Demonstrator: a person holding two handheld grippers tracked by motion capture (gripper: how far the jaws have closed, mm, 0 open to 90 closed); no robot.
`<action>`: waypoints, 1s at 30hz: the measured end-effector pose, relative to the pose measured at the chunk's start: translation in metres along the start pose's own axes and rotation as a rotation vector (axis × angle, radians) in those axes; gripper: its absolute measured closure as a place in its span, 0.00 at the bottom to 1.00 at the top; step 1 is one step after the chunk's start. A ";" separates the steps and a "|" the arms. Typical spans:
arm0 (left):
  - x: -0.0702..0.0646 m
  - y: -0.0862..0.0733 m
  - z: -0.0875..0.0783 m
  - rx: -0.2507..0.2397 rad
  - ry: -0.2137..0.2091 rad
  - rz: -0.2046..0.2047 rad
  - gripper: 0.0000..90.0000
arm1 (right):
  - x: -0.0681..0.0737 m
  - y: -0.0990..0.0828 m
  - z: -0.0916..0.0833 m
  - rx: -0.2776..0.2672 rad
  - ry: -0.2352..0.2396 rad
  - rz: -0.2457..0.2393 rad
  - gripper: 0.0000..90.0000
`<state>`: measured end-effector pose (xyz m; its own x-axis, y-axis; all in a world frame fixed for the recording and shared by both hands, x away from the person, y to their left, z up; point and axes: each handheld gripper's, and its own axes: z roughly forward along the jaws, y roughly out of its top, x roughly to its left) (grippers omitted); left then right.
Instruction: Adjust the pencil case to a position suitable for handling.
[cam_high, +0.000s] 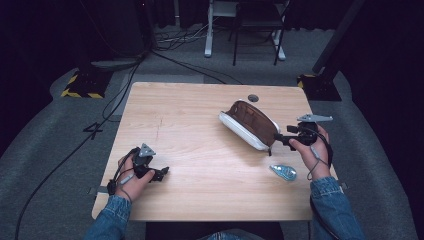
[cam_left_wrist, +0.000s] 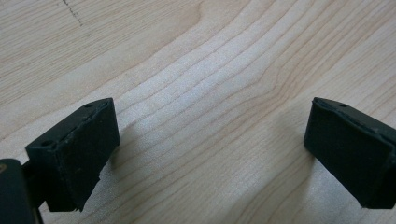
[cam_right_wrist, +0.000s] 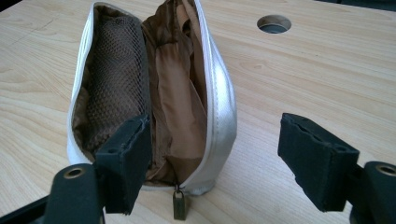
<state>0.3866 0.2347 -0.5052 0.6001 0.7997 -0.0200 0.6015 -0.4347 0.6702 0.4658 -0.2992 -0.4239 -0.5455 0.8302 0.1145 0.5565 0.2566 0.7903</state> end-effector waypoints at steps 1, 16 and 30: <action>0.000 0.000 0.000 0.000 0.000 0.000 0.04 | 0.000 0.001 0.002 0.006 0.003 0.001 0.29; 0.000 0.000 0.000 0.000 0.000 0.000 0.04 | -0.006 0.010 0.038 0.058 -0.008 -0.006 0.29; 0.000 0.000 0.000 0.000 0.000 -0.001 0.04 | -0.009 0.012 0.068 0.105 -0.010 -0.020 0.34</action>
<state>0.3866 0.2347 -0.5052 0.5998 0.7999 -0.0206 0.6018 -0.4340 0.6705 0.5197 -0.2704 -0.4563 -0.5514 0.8291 0.0929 0.6082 0.3233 0.7249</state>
